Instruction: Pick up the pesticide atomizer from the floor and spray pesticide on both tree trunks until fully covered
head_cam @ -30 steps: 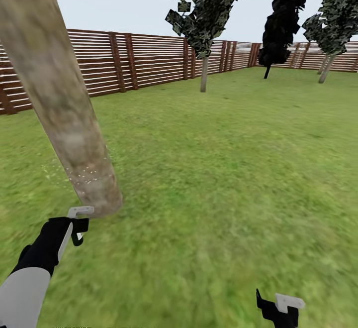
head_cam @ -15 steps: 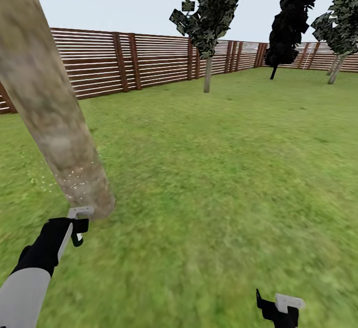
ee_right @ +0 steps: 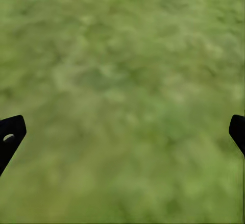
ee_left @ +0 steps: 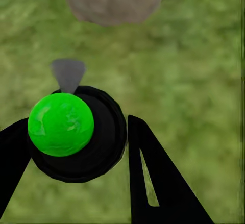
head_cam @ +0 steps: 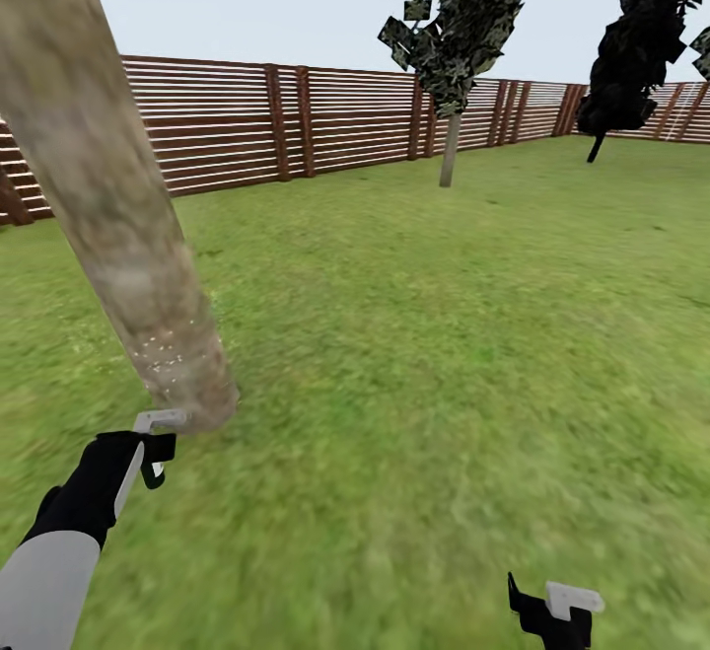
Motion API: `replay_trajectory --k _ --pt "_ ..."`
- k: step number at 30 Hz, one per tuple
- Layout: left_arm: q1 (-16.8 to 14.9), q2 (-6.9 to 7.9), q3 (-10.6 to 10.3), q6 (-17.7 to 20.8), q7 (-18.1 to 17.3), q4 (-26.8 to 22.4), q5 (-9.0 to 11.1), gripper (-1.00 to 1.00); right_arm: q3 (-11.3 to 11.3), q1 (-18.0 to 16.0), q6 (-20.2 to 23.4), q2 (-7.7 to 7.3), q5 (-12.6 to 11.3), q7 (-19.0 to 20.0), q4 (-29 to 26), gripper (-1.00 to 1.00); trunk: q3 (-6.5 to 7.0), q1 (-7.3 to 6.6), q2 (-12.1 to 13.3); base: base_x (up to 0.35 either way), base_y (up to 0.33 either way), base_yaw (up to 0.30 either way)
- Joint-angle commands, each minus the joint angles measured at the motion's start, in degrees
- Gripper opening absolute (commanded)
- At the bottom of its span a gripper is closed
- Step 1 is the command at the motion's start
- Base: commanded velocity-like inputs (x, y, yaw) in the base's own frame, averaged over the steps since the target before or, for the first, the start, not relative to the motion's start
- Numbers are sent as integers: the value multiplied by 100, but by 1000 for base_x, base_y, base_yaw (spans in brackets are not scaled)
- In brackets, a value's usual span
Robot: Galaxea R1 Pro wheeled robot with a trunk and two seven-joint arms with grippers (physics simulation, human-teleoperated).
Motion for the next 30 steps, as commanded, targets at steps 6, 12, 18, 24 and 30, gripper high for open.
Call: replay_trajectory --k 6,12,18,24,30 --pt "-3 -3 10 28 -34 -9 -53 -100 36 -2 -7 0 -17 -24 1 100 -5 1 -2 144 -251 6" --pt "1 -10 10 28 -34 -2 -41 -100 36 -2 -8 -1 -24 -26 -2 100 -5 1 -2 11 -267 200" --pt "-7 39 67 52 -119 -36 -15 -100 36 -2 -6 0 -26 -24 -5 100 -5 1 -2 0 -59 277" --pt "-597 150 75 124 -148 -17 -25 -100 28 -2 -10 -19 -26 -31 -7 100 -5 1 -2 0 -1 105" --pt "-1295 967 -721 785 -1577 48 -67 -100 27 -2 -13 -33 -26 -32 1 100 -5 1 -2 0 0 0"
